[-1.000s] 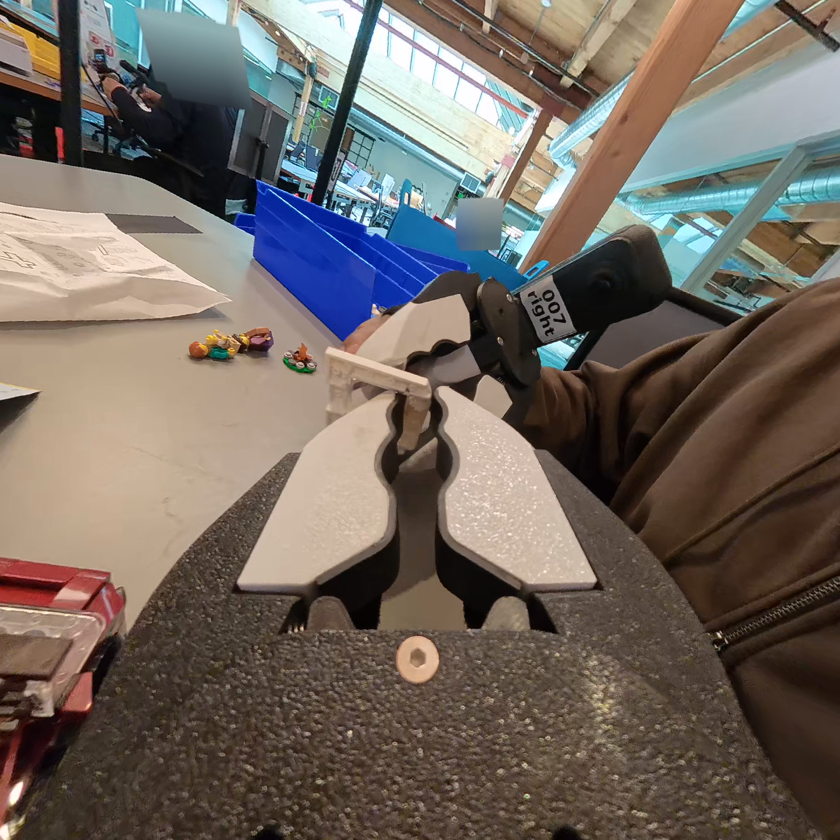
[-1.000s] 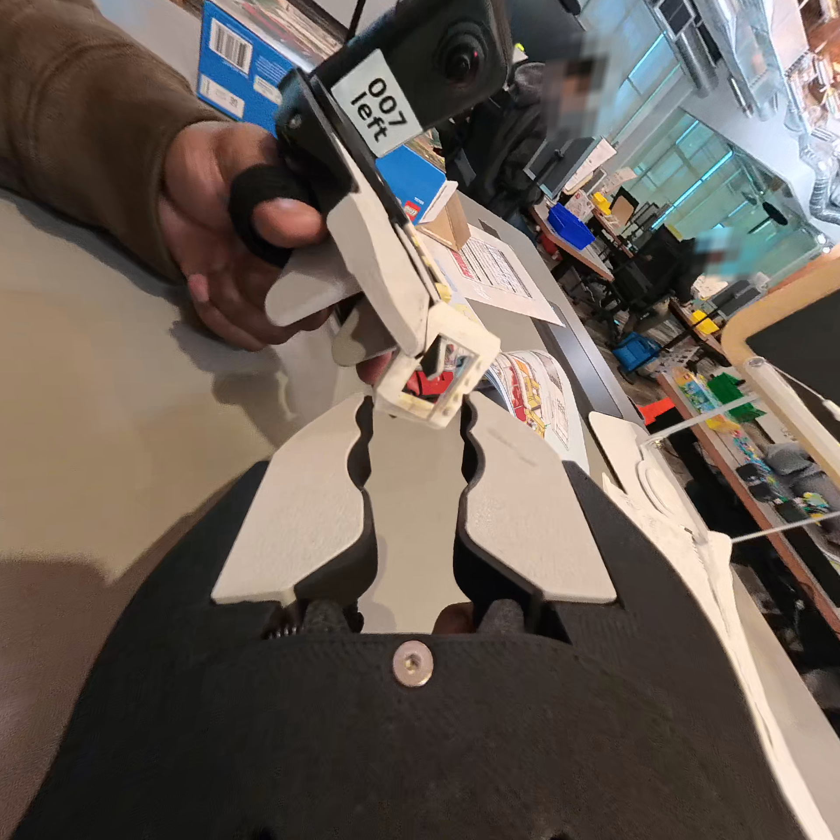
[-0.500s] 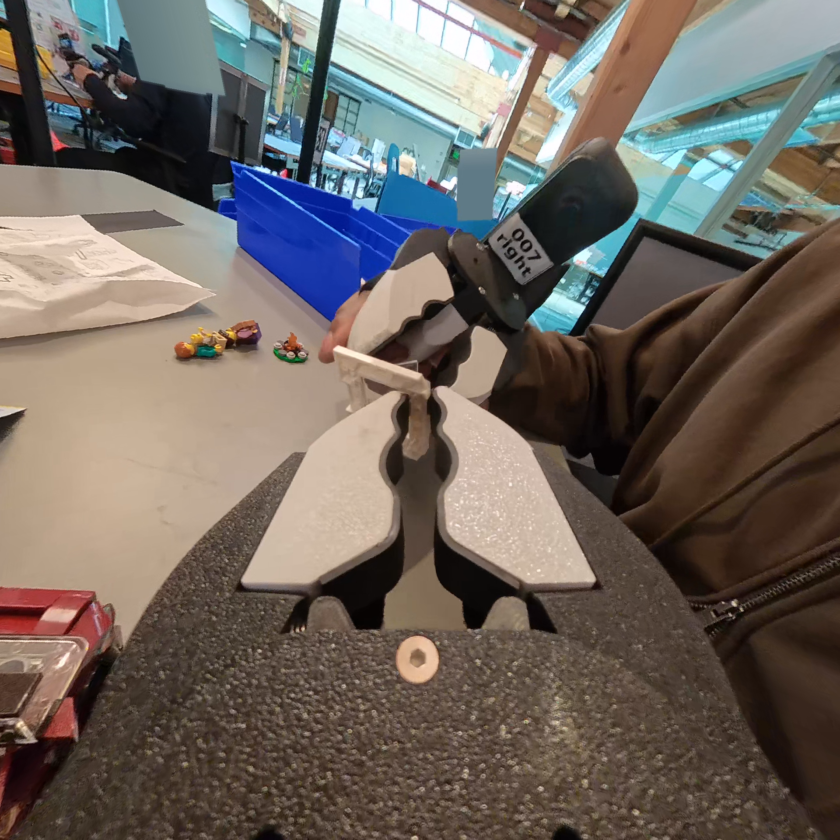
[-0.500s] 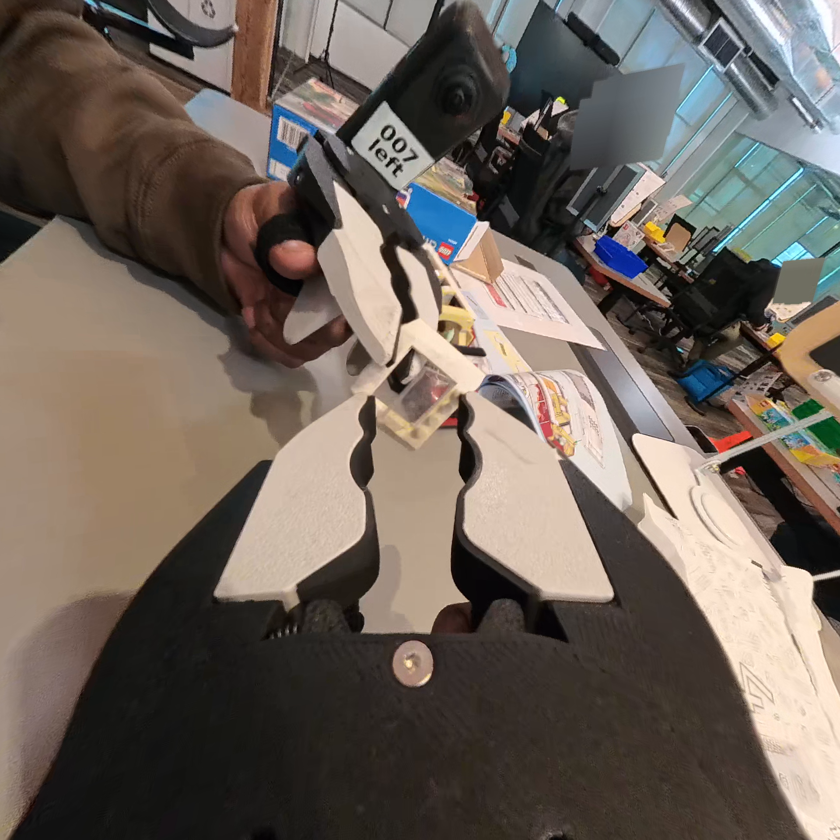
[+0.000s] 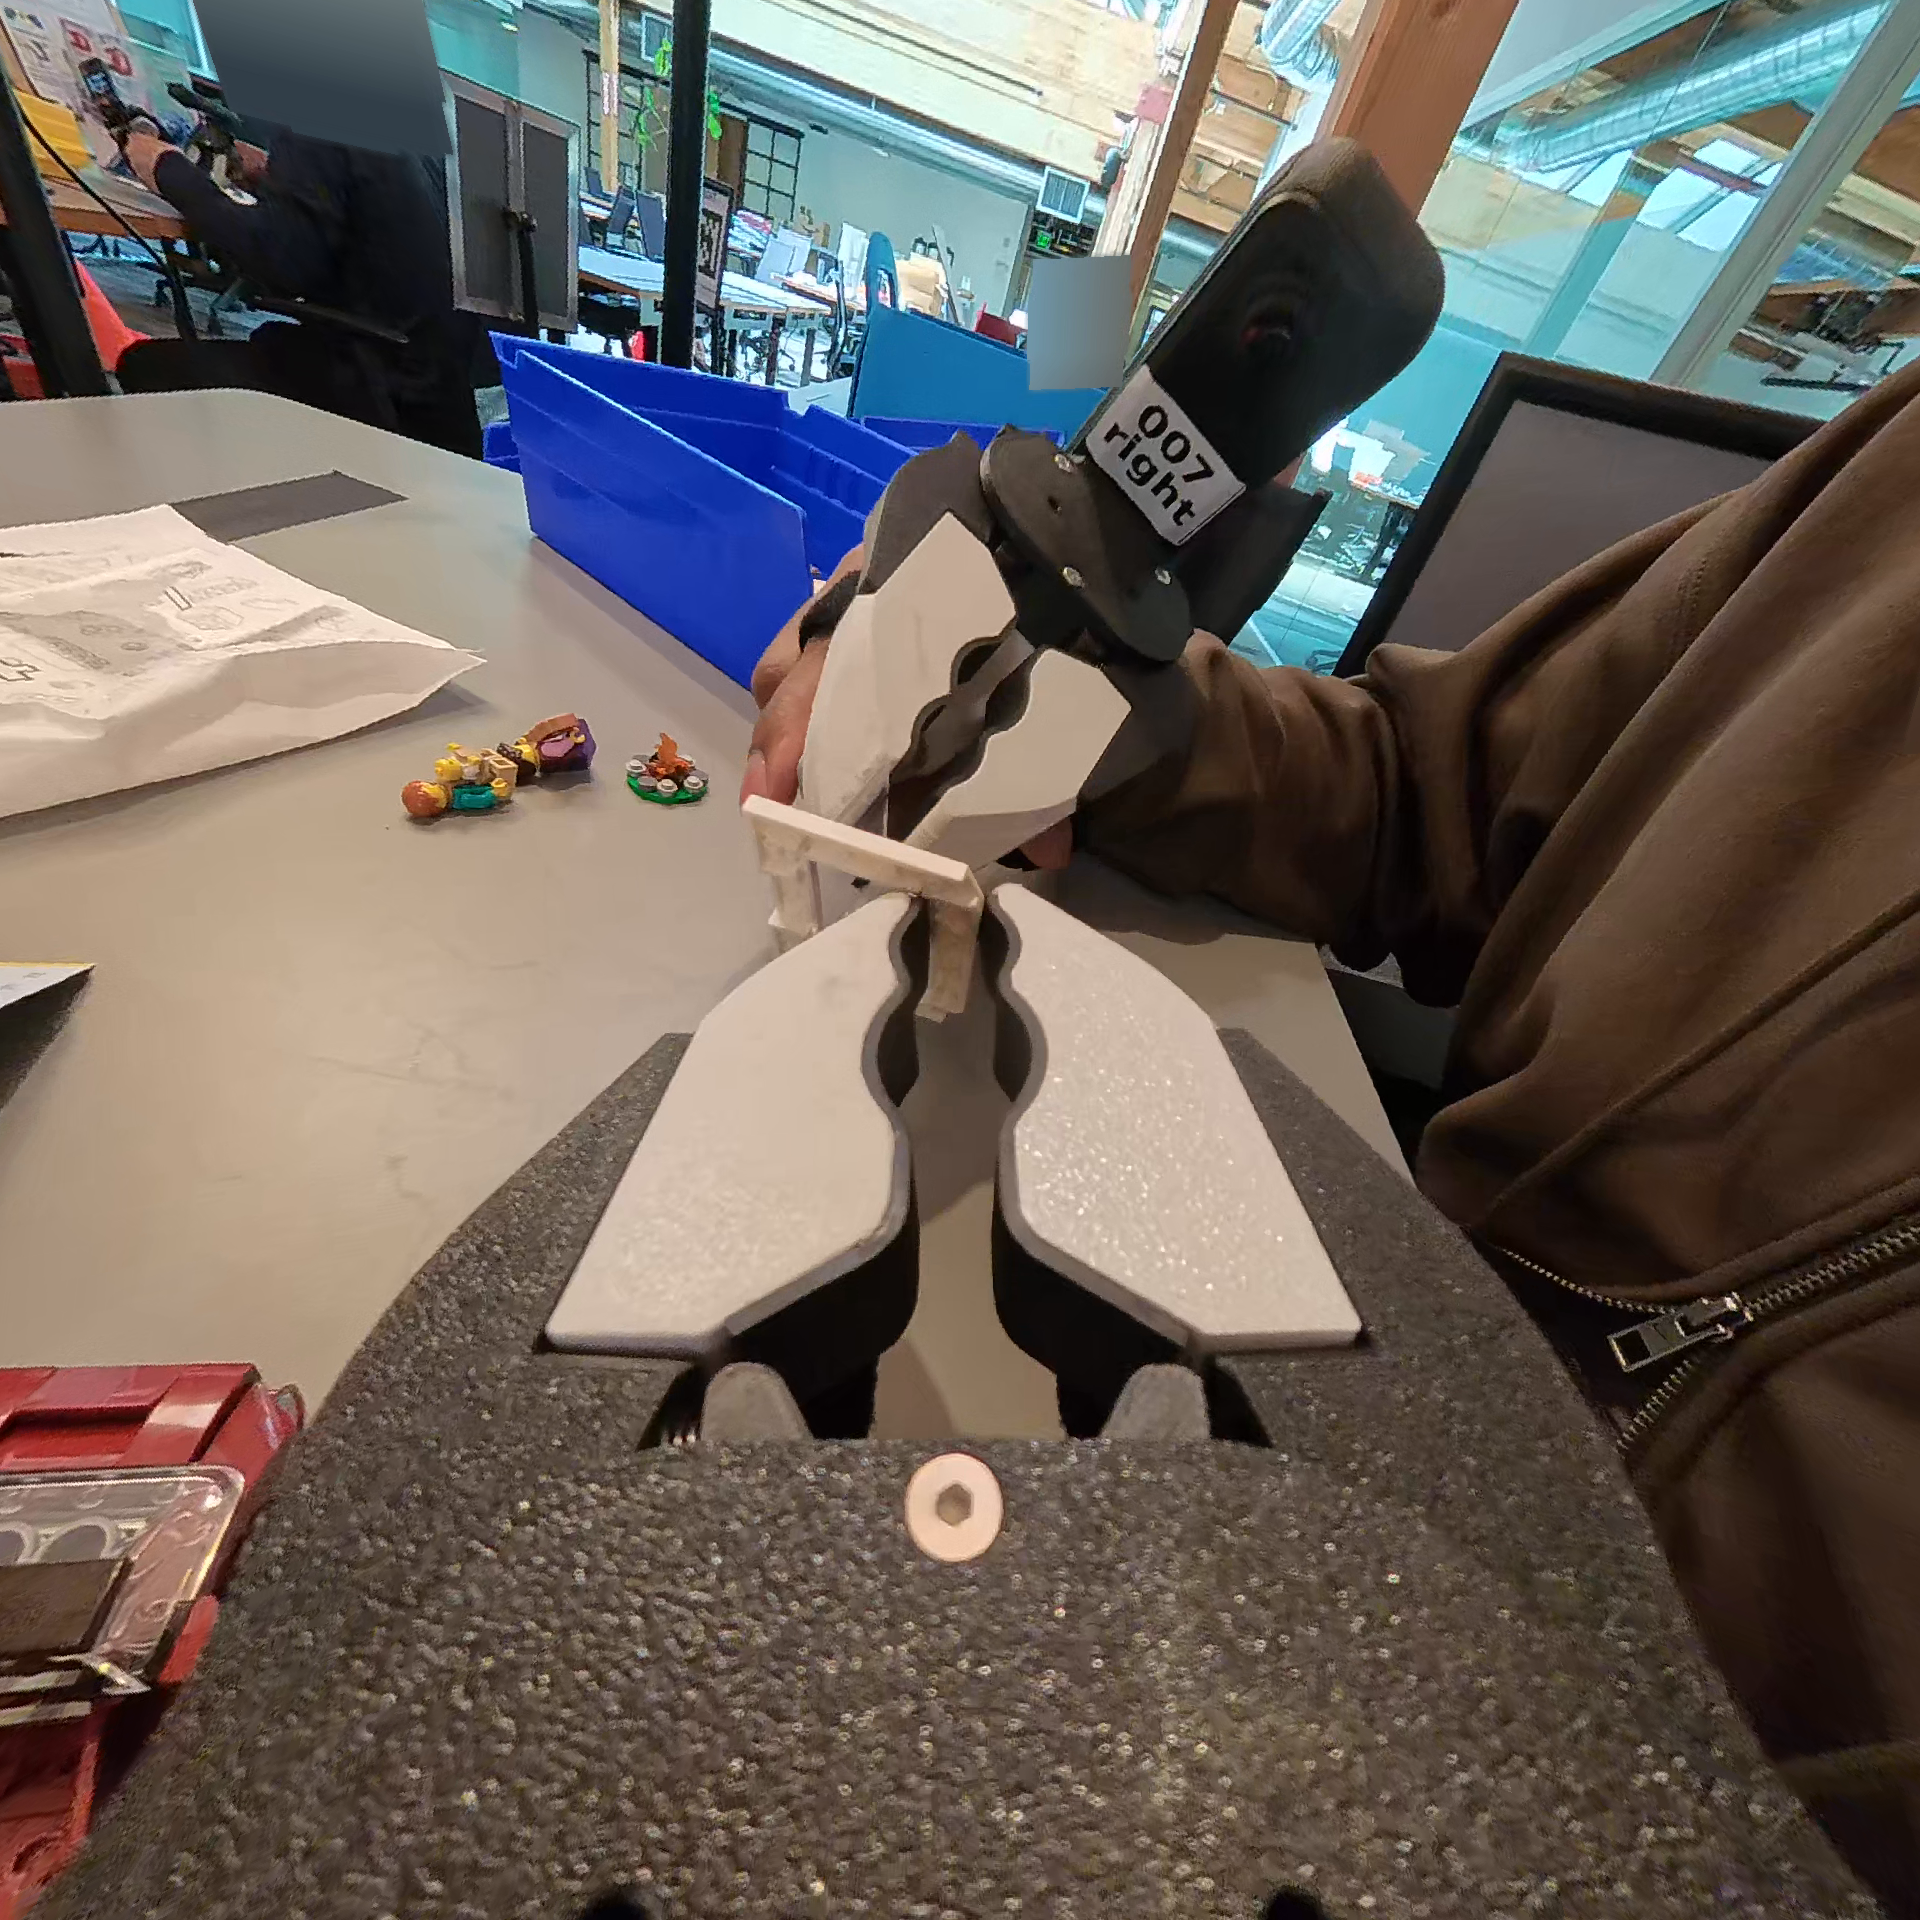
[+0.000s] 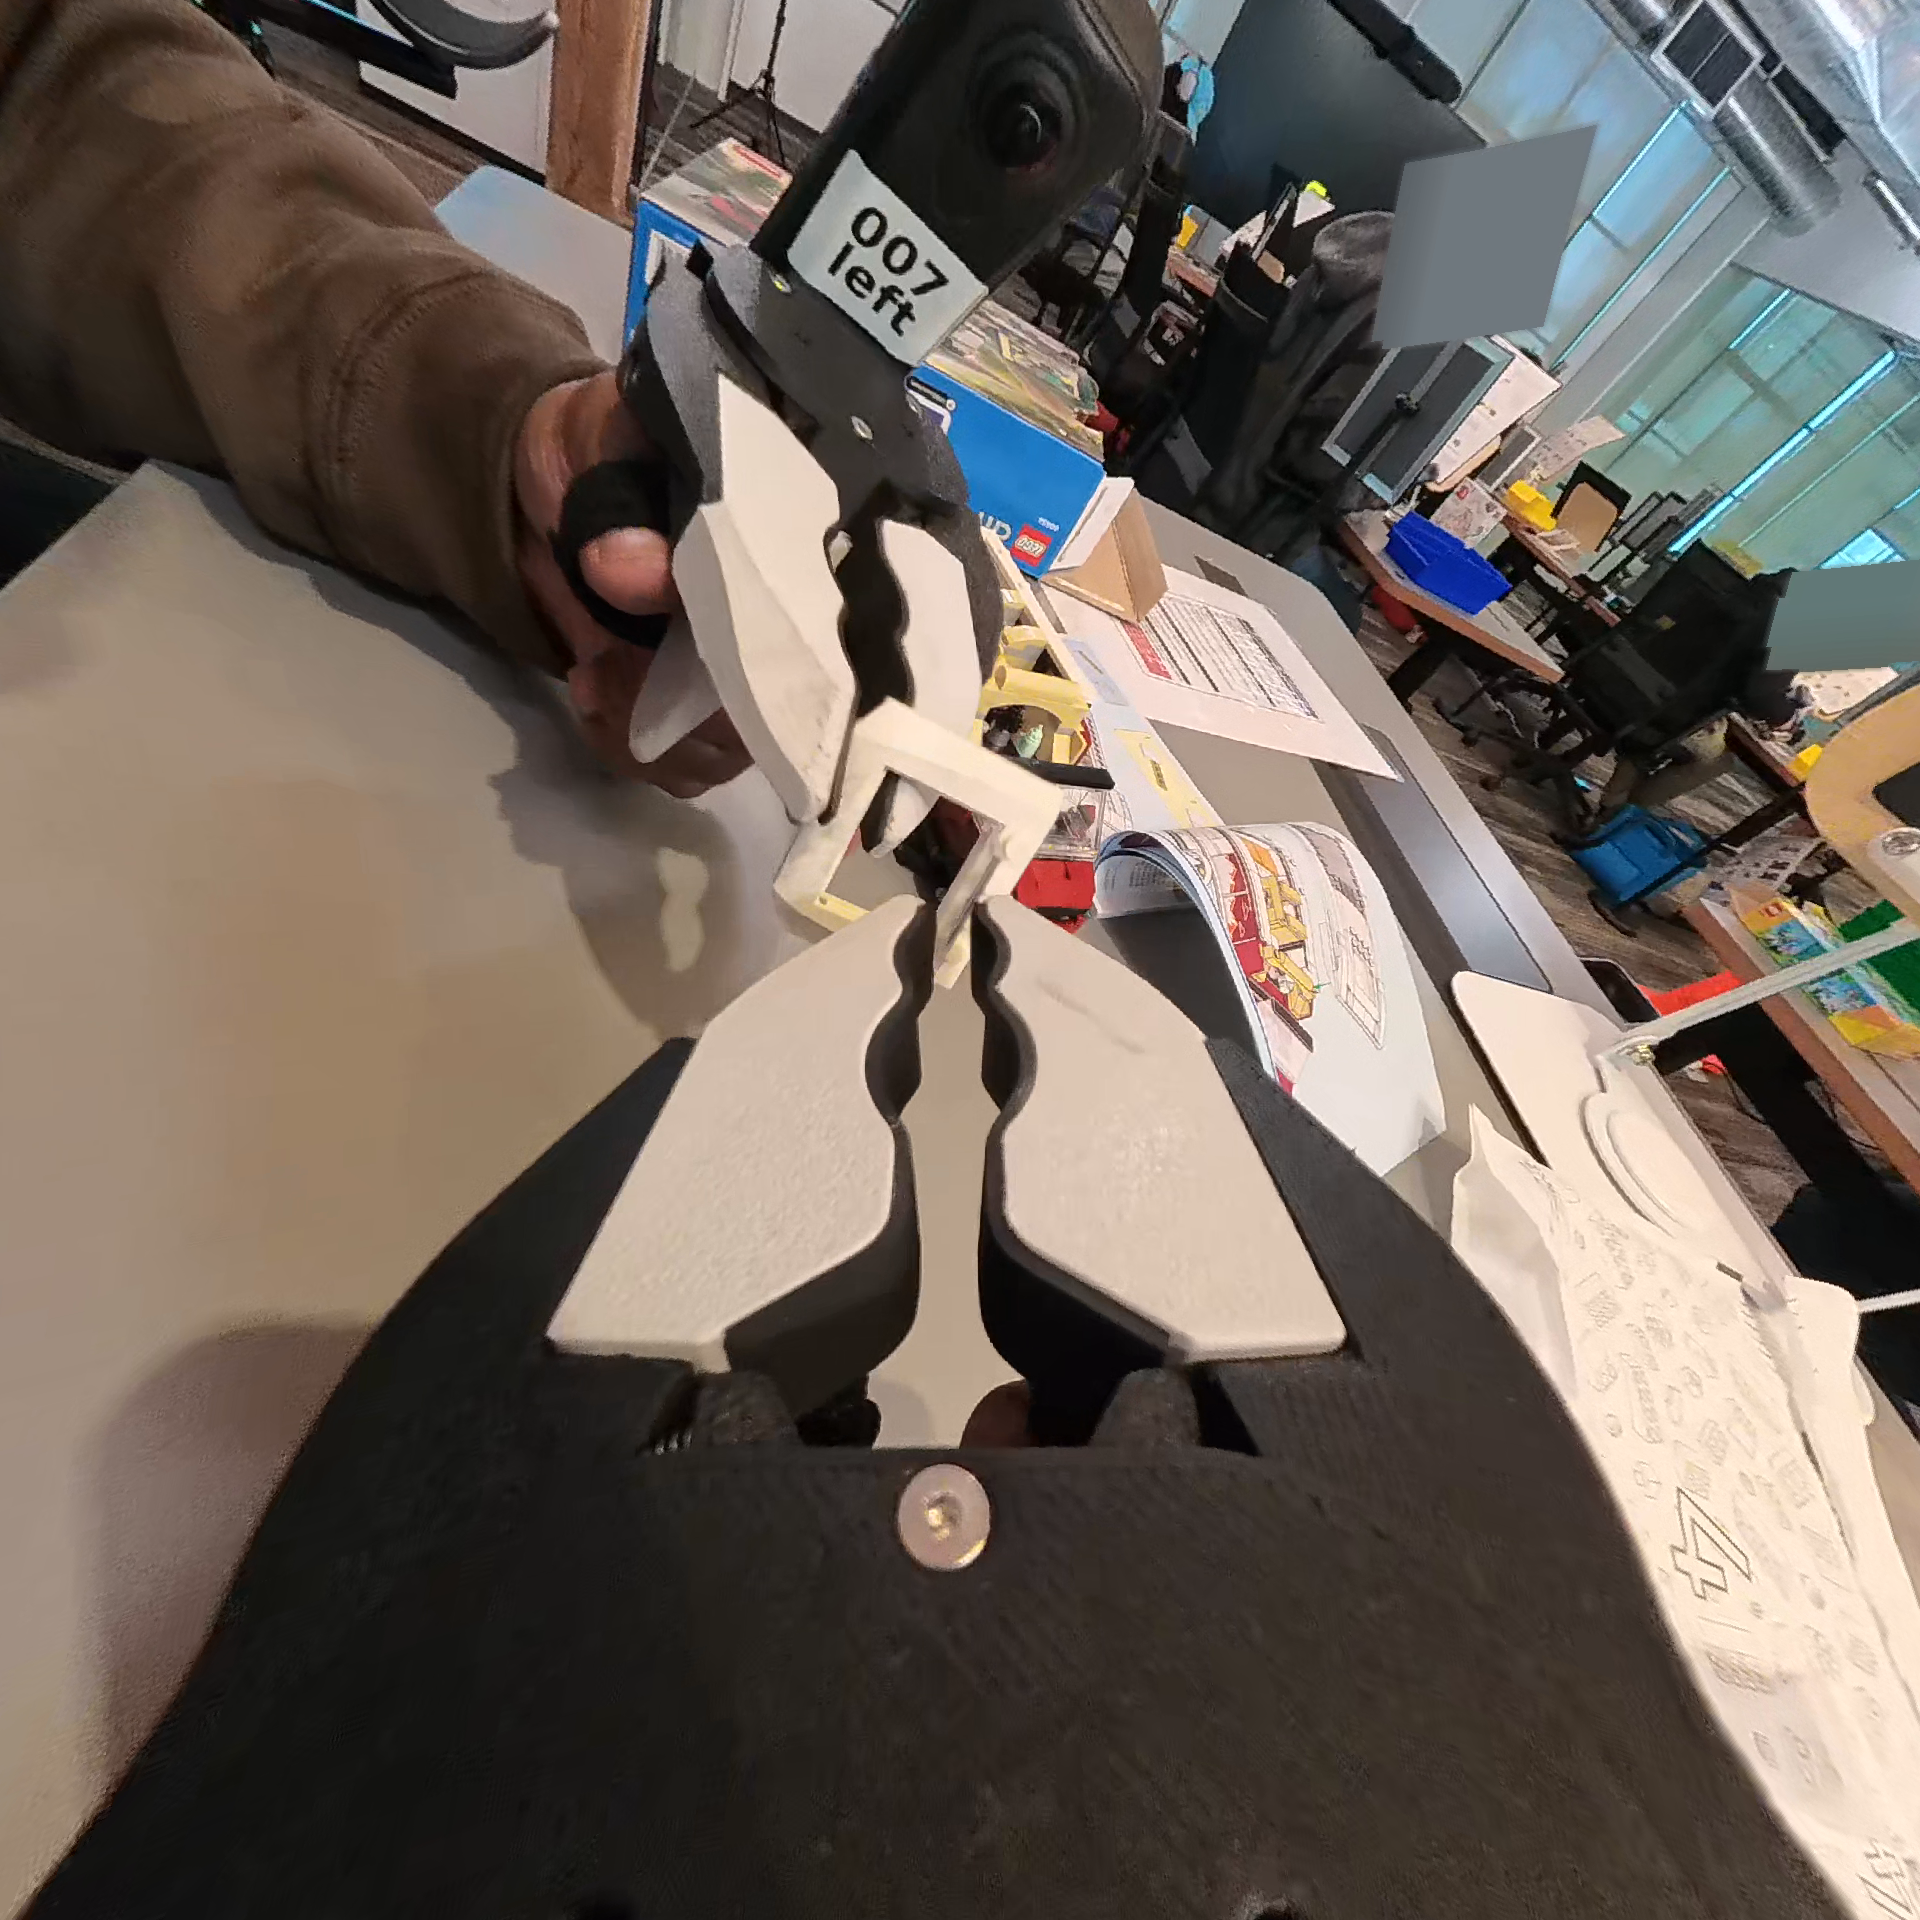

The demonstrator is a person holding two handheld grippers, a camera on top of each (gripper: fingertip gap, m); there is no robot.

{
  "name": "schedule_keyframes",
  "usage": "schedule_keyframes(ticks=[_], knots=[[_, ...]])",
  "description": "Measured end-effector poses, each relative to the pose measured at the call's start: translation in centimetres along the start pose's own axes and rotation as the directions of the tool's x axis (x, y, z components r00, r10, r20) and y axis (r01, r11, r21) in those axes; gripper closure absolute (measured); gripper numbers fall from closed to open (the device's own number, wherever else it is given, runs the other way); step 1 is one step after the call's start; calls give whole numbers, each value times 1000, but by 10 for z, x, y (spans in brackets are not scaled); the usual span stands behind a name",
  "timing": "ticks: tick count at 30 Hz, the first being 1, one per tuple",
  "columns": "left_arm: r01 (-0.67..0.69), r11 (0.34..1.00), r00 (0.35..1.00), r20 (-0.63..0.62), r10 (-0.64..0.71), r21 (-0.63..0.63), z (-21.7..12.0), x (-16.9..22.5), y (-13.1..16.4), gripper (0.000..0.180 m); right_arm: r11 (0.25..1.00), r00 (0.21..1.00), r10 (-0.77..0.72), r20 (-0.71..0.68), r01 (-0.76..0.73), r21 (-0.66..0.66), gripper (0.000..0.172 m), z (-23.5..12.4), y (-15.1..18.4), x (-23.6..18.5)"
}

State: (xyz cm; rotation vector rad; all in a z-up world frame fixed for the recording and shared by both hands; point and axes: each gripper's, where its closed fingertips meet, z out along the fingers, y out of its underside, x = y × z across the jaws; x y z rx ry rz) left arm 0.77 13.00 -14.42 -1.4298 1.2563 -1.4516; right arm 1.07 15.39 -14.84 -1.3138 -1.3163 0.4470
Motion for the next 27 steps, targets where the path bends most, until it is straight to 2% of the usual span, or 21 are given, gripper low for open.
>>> schedule_keyframes(ticks=[6, 8, 13, 15, 21, 24, 27], knots=[[-14, 1000, 1000, 17, 15, -13, 0, -3, 2, 172, 1000, 1000, -11, -25, 11, -26, 161, 2, 1, 2], [-55, 998, 998, 32, 56, -43, 2, -3, 6, 172, 999, 1000, 6, -30, -7, -50, 154, 4, 2, 2], [-155, 982, 982, 92, 165, -106, 5, -7, 15, 172, 990, 998, 11, -63, -20, -140, 158, 13, 13, 2], [-105, 990, 987, 113, 115, -90, 3, -13, 13, 172, 988, 995, -1, -101, -15, -153, 159, 13, 15, 7], [165, 986, 982, 97, -164, -1, -4, -28, 10, 174, 988, 982, -64, -178, 37, -149, 163, 8, 11, 19], [164, 985, 976, 152, -156, -45, -3, -35, 19, 174, 961, 962, -180, -204, 128, -244, 162, 13, 21, 19], [145, 987, 974, 184, -131, -65, -4, -39, 21, 174, 942, 942, -246, -228, 178, -284, 161, 15, 24, 19]])
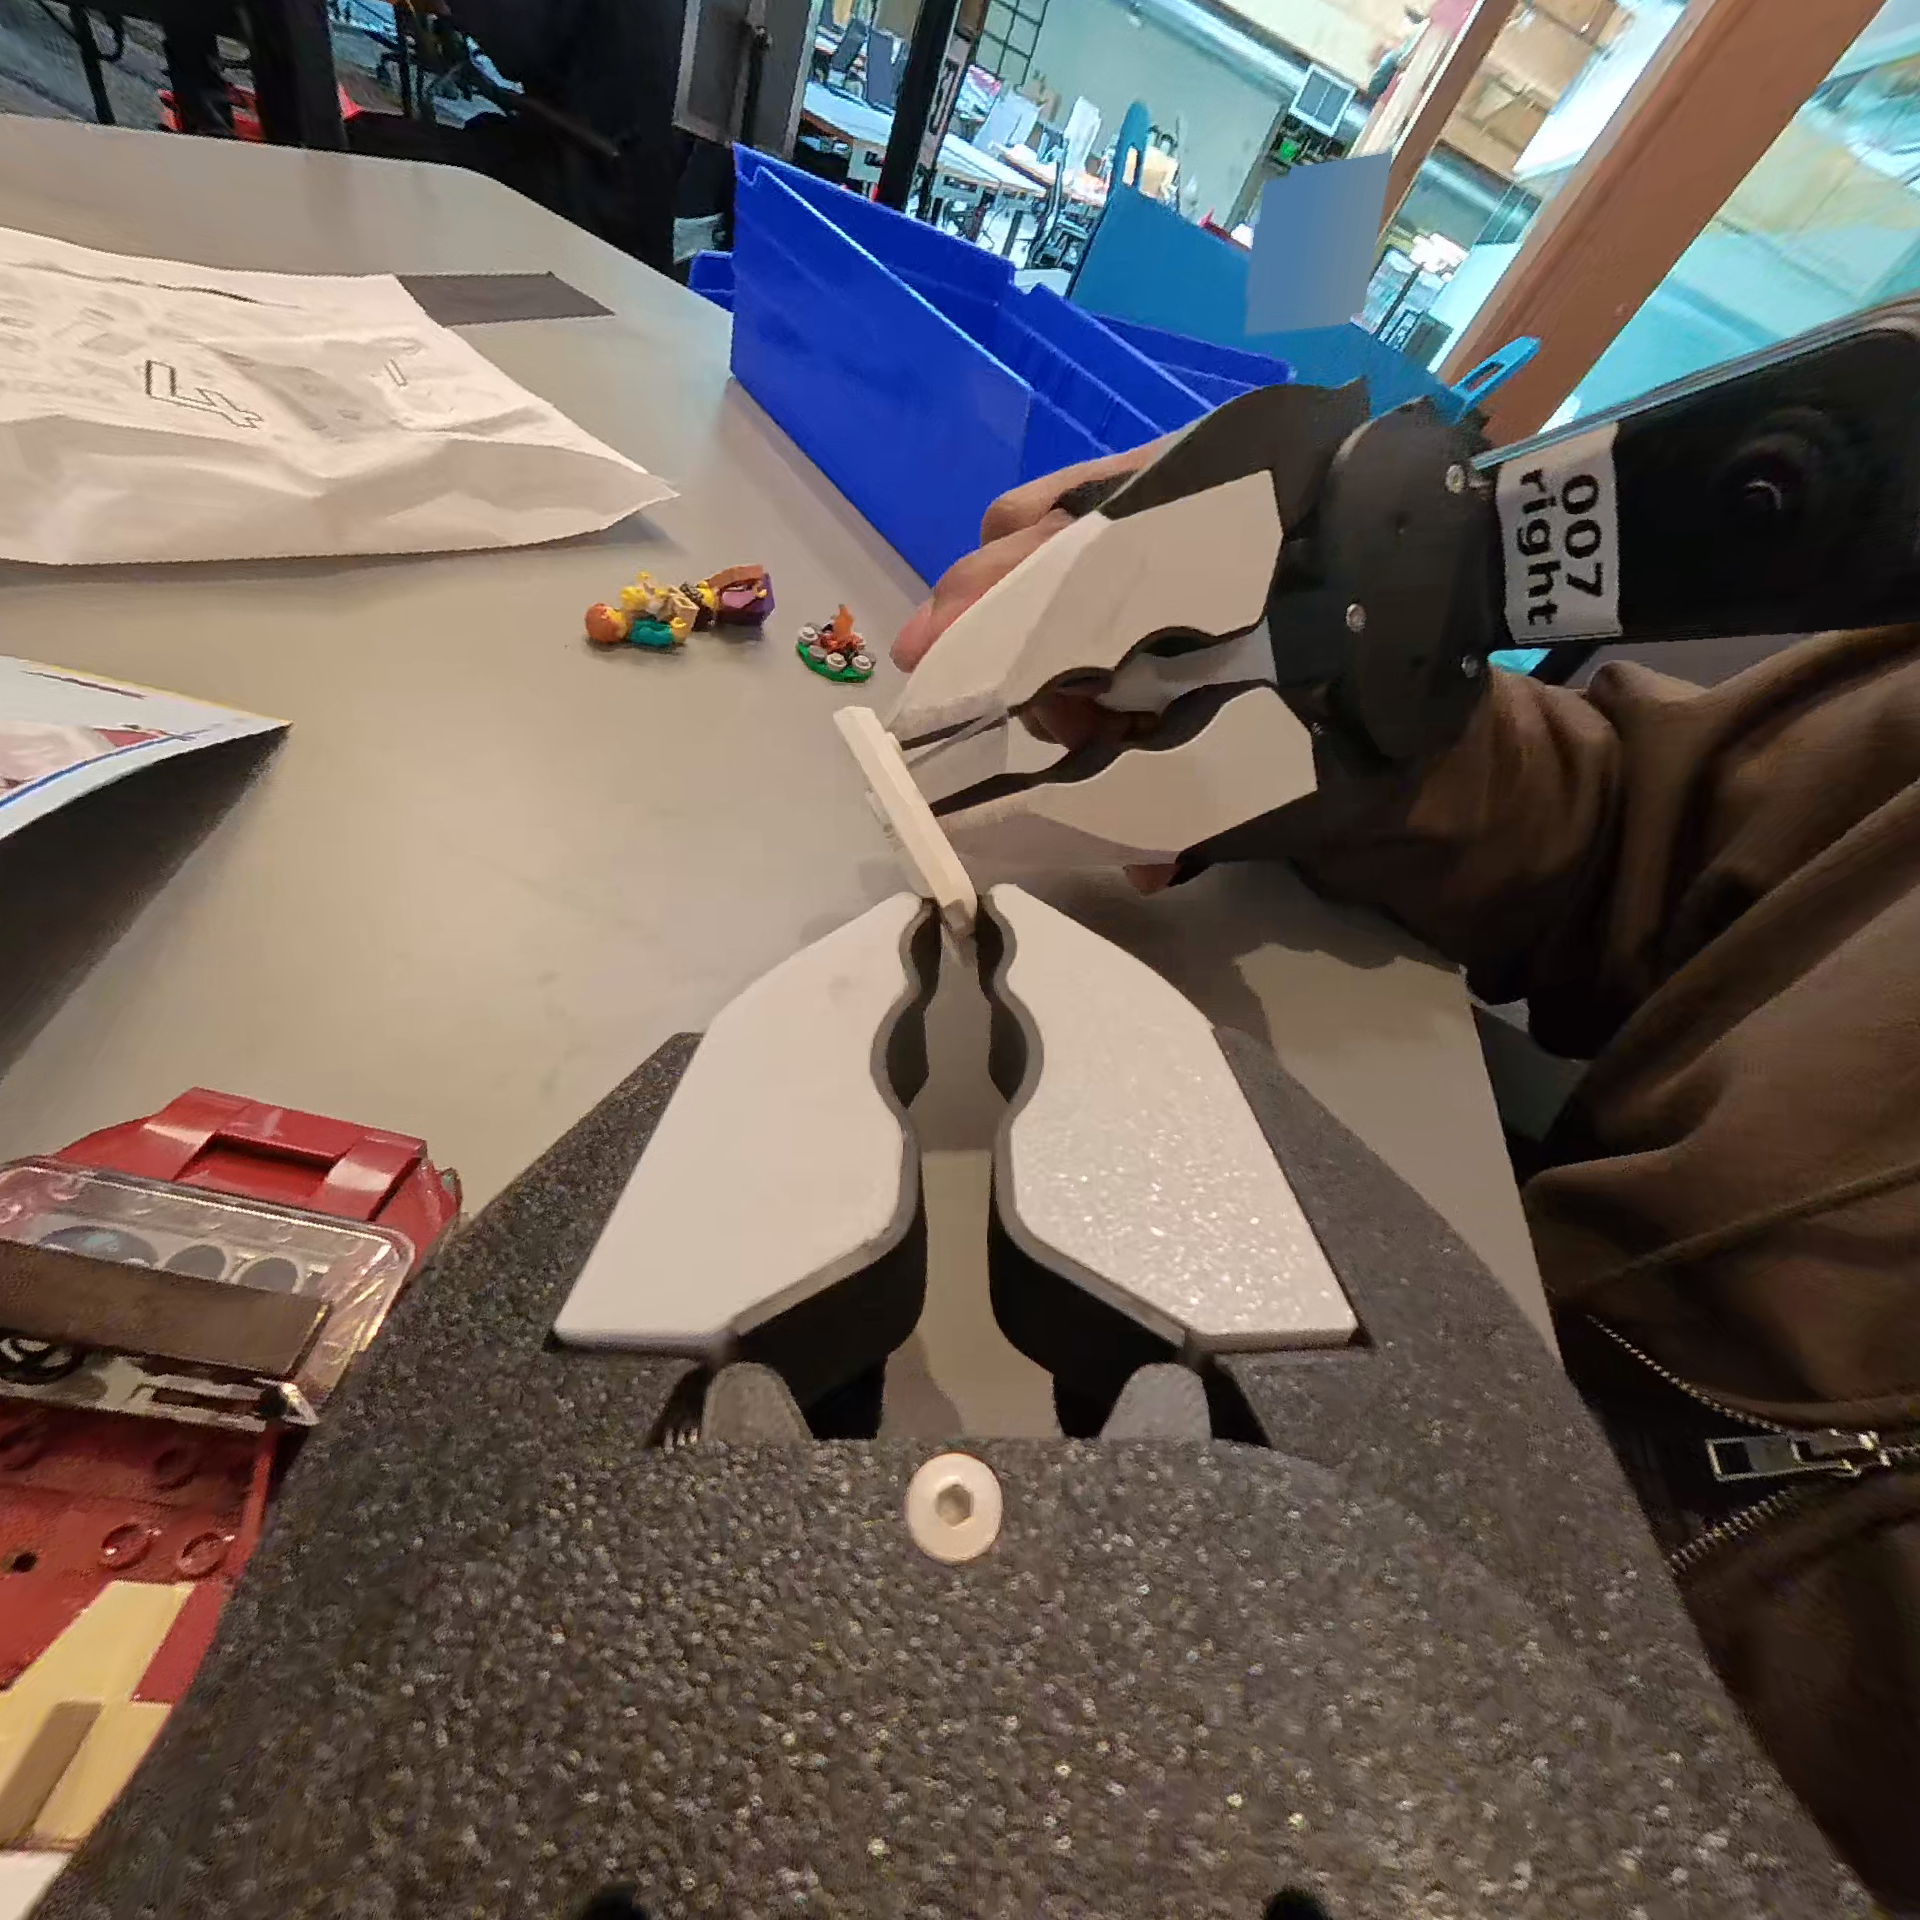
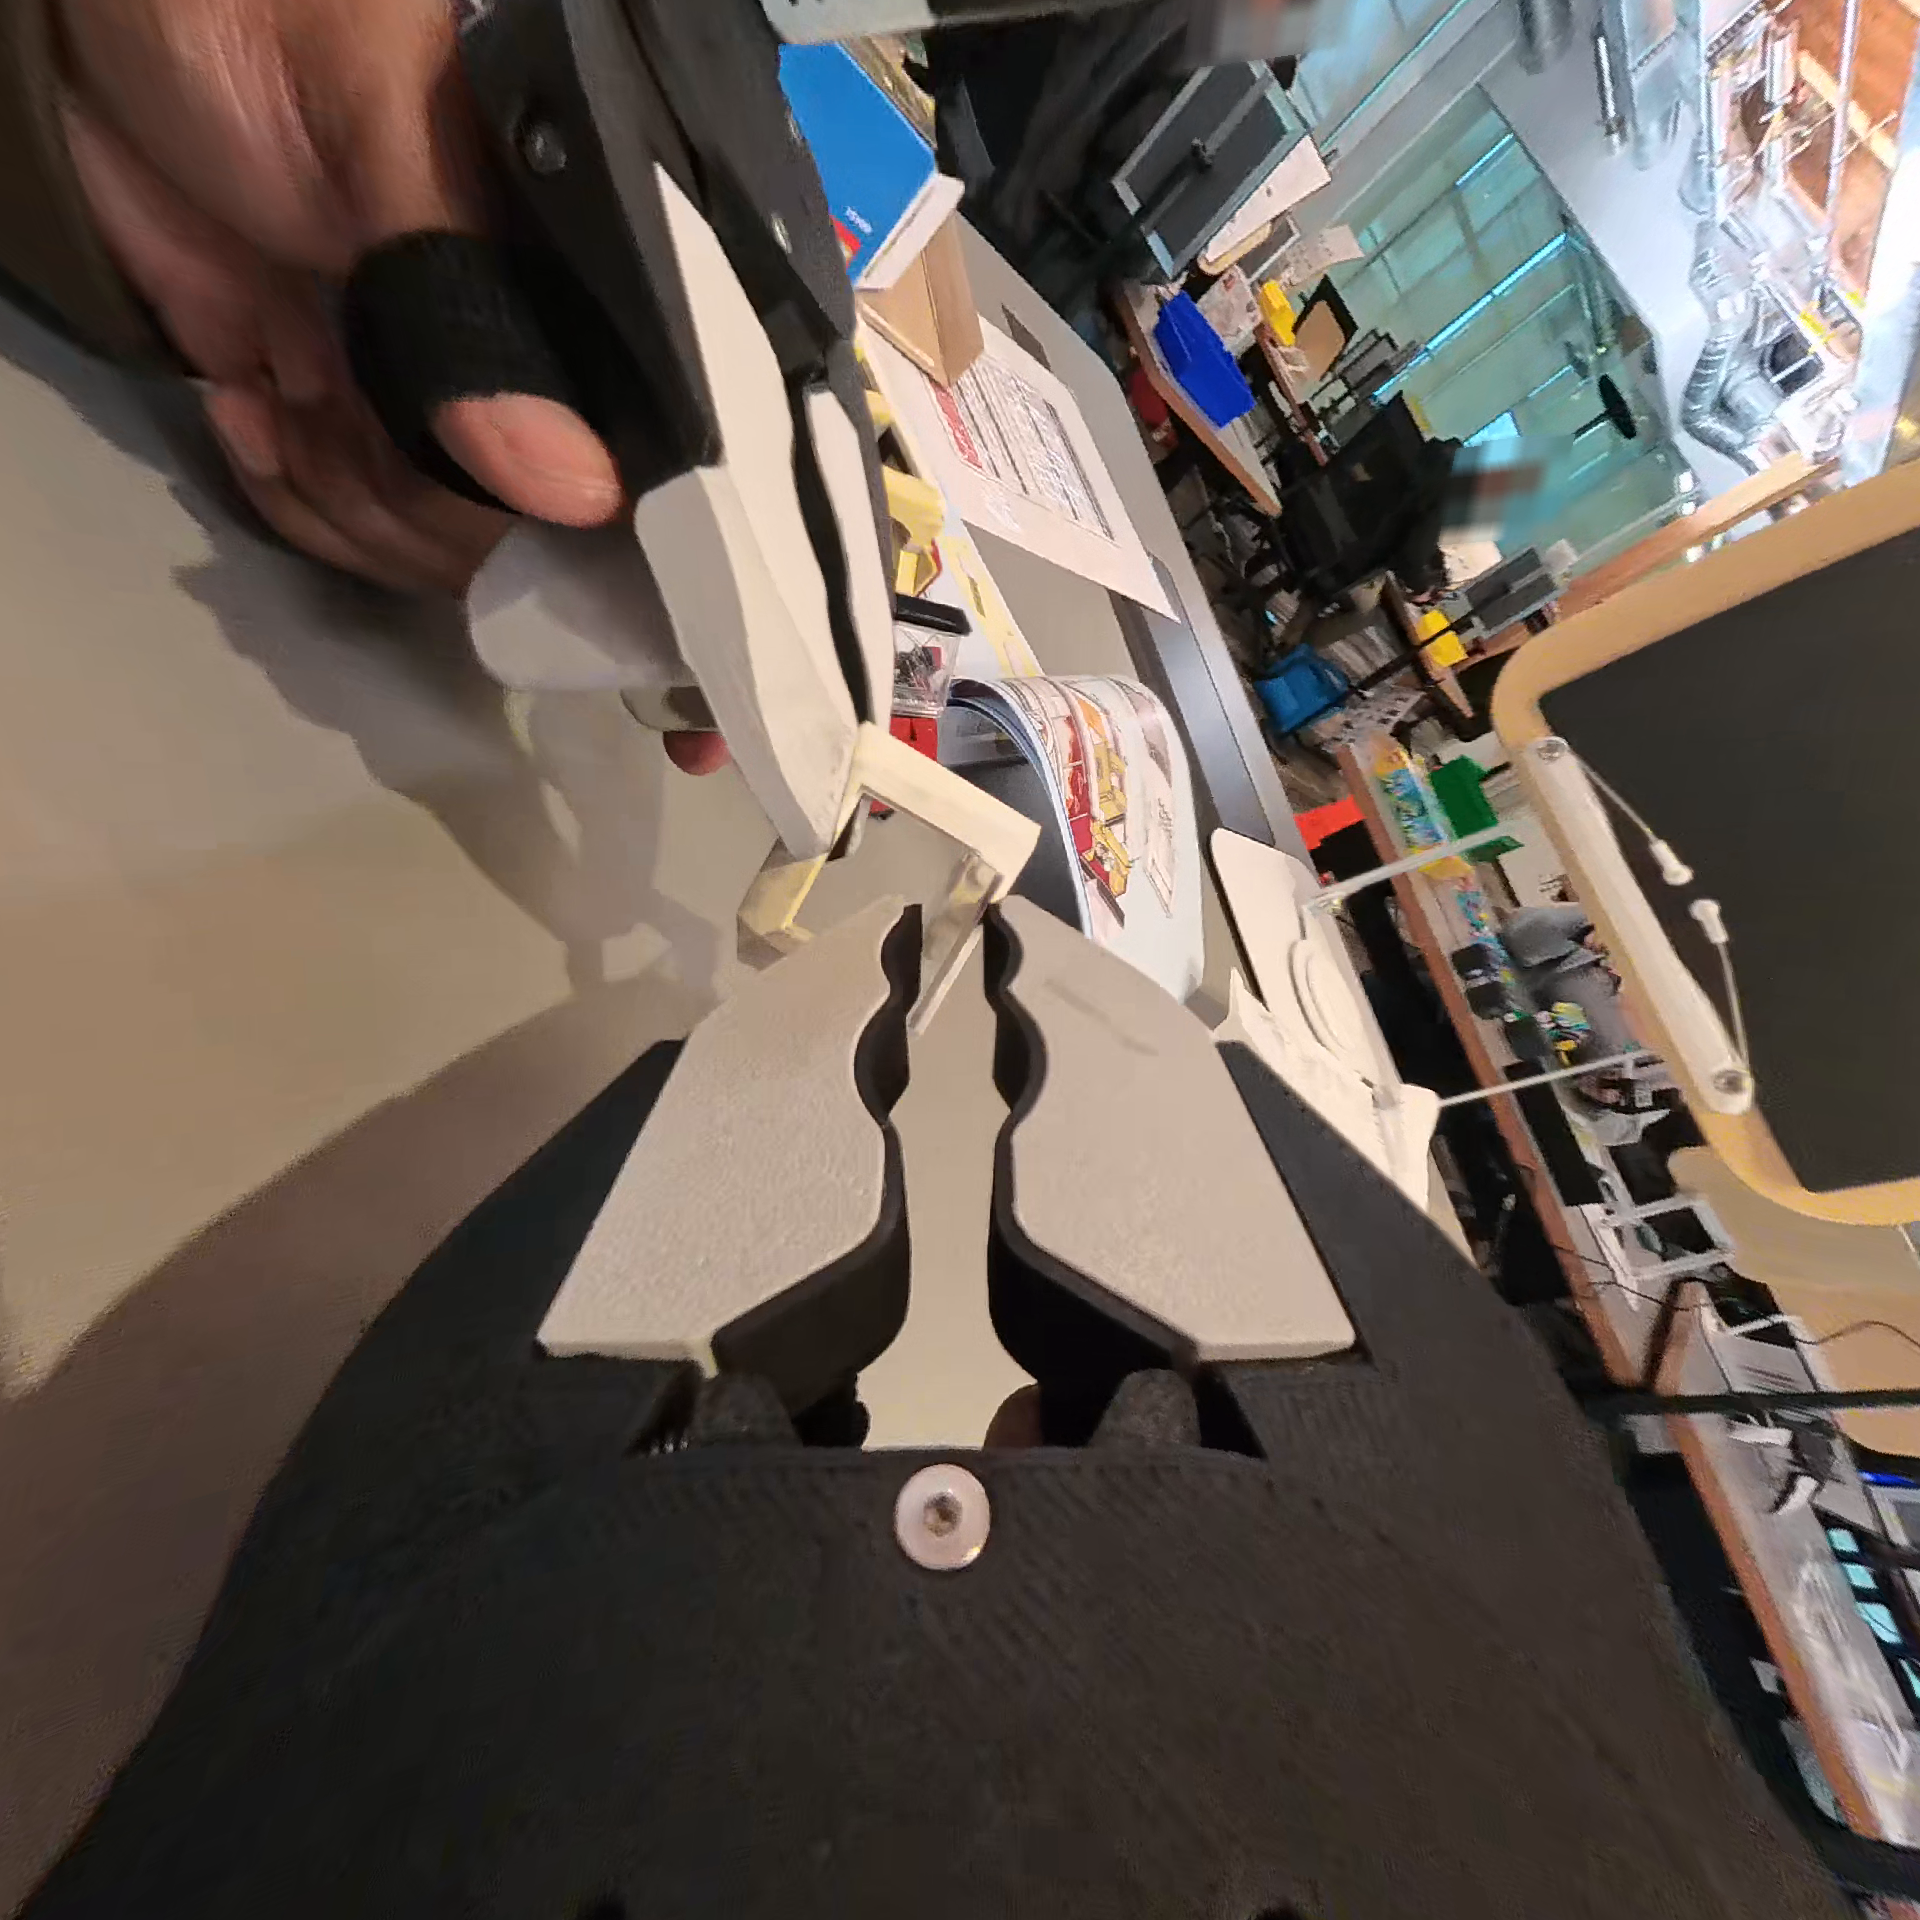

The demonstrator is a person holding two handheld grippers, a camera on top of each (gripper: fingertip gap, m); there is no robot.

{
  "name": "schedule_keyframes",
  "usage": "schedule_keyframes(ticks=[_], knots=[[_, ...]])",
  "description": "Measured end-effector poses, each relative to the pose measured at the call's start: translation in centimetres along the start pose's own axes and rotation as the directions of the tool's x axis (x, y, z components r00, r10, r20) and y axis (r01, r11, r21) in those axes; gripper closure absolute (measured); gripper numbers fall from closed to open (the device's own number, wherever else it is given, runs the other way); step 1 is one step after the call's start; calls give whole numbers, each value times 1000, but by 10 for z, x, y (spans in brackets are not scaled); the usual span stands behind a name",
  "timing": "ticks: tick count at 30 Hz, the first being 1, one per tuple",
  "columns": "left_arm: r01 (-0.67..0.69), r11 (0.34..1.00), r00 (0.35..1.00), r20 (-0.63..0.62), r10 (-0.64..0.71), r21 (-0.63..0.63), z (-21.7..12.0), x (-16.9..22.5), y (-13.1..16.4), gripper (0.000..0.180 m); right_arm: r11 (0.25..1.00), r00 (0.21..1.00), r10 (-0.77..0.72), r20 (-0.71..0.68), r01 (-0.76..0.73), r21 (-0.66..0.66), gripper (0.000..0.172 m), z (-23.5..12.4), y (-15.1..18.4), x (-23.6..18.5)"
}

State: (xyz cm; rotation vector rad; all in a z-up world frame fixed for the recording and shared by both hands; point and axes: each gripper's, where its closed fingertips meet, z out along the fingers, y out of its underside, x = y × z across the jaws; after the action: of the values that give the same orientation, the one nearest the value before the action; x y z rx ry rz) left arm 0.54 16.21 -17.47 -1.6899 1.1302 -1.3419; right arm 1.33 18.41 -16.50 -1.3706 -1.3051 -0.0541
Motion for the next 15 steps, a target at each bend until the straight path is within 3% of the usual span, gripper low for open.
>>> schedule_keyframes(ticks=[8, 15], knots=[[-44, 998, 996, 70, 47, -39, 1, -6, 4, 174, 999, 999, -31, -19, 31, 15, 165, 0, -3, -2], [88, 994, 996, 11, -87, -65, 3, -4, 12, 174, 973, 971, -226, -81, 229, 27, 169, -1, -10, -7]])
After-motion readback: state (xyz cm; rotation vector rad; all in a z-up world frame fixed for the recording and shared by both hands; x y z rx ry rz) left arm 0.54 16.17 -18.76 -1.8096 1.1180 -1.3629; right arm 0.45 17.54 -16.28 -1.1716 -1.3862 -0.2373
